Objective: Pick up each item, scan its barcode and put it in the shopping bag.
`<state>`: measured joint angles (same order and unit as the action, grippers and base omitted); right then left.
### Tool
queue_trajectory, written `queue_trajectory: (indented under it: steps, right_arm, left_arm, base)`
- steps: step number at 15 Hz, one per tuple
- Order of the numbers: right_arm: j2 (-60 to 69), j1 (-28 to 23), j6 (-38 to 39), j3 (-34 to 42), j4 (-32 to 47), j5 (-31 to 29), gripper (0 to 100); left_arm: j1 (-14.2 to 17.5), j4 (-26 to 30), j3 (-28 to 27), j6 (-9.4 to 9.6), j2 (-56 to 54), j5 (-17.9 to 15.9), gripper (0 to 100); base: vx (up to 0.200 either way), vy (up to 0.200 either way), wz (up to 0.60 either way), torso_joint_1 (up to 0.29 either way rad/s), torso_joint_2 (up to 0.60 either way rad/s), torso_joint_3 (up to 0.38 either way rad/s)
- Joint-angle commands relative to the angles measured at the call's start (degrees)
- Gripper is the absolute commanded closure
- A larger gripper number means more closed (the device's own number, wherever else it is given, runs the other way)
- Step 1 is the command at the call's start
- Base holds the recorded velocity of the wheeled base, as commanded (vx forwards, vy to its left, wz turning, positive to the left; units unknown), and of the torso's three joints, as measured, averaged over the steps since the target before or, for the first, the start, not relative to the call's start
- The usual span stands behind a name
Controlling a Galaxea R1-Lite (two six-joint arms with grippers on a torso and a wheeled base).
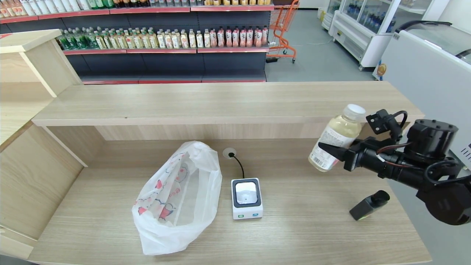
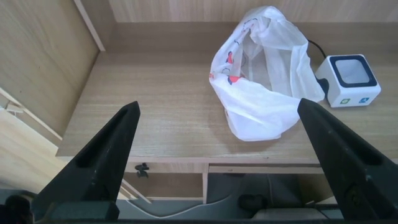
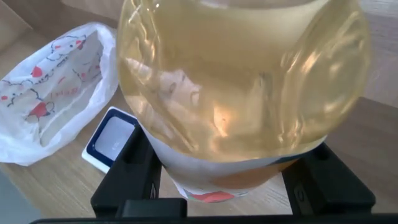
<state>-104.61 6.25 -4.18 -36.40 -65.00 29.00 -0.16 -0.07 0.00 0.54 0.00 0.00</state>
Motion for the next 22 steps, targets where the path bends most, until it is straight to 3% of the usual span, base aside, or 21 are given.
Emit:
queue_trajectory:
  steps: [1,5,6,11,14,16,22]
  right_arm:
    - [4.4,-1.1,0.2,2.8,0.1,-0.1,100]
    - [7.4,-1.7,0.2,9.2,-0.1,-4.0,100]
    - [7.8,-1.7,0.2,9.5,-0.1,-4.4,100]
    - [8.9,-1.1,0.2,10.4,0.0,-5.2,100]
    - [8.9,1.6,1.3,10.1,0.0,-4.8,100]
    - [11.6,6.1,5.7,10.4,0.9,-3.9,100]
    - [9.2,13.7,5.9,10.0,2.6,-3.5,100]
  left_arm:
    - [0.0,0.0,0.0,-0.01,0.1,0.0,0]
    - [0.0,0.0,0.0,-0.36,0.1,0.1,0]
    - [0.0,0.0,0.0,-1.24,0.1,0.1,0]
    - [0.0,-0.1,0.0,-1.33,0.1,0.0,0]
    - [0.0,-0.1,0.0,-1.24,0.1,0.1,0]
    - [0.0,-0.1,0.0,-1.33,0.1,0.1,0]
    - [0.1,-0.1,0.0,-1.33,0.1,0.1,0]
  base:
    - [0.000,0.000,0.00,0.000,0.00,0.000]
    - [0.000,0.000,0.00,0.000,0.00,0.000]
    - [0.000,0.000,0.00,0.000,0.00,0.000]
    - [0.000,0.000,0.00,0.000,0.00,0.000]
    - [0.000,0.200,0.00,-0.004,0.00,0.004]
    - [0.000,0.200,0.00,-0.005,0.00,0.007]
    - [0.000,0.200,0.00,0.004,0.00,0.002]
